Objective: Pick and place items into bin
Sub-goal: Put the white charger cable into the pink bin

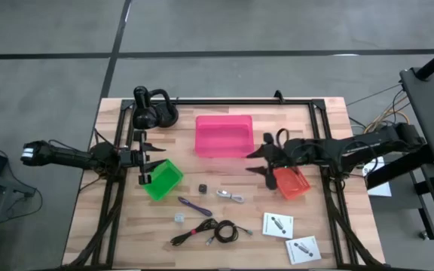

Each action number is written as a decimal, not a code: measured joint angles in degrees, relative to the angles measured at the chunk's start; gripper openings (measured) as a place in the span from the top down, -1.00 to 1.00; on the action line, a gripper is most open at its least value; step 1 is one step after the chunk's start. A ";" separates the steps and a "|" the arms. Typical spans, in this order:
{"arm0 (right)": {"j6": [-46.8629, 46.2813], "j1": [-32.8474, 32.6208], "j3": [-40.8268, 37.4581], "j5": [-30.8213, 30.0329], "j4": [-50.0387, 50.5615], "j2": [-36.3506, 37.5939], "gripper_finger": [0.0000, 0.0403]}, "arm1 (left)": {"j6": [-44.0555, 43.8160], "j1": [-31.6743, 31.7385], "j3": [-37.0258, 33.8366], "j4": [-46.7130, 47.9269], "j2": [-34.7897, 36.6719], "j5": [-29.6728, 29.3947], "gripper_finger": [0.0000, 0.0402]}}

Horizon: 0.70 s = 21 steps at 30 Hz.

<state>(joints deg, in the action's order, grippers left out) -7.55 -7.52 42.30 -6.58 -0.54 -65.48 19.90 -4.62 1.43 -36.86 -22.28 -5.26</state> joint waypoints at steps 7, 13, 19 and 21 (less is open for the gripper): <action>0.02 -2.00 3.85 -1.07 0.81 -9.40 0.04 | 0.02 0.00 0.00 0.00 -0.04 0.00 0.32; 0.00 -2.00 6.80 -0.86 4.56 -16.85 0.04 | 0.02 0.00 0.00 0.02 -0.09 0.00 0.32; 0.00 -2.00 12.32 -0.82 7.87 -24.19 0.04 | 0.04 0.00 0.00 0.00 -0.09 0.00 0.32; 0.00 -2.00 14.65 -0.76 9.67 -26.75 0.04 | 0.02 0.00 0.00 0.02 -0.06 0.00 0.32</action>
<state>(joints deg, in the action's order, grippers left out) -7.55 -9.52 56.95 -7.33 9.13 -92.22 19.92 -4.62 1.43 -36.84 -22.35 -5.26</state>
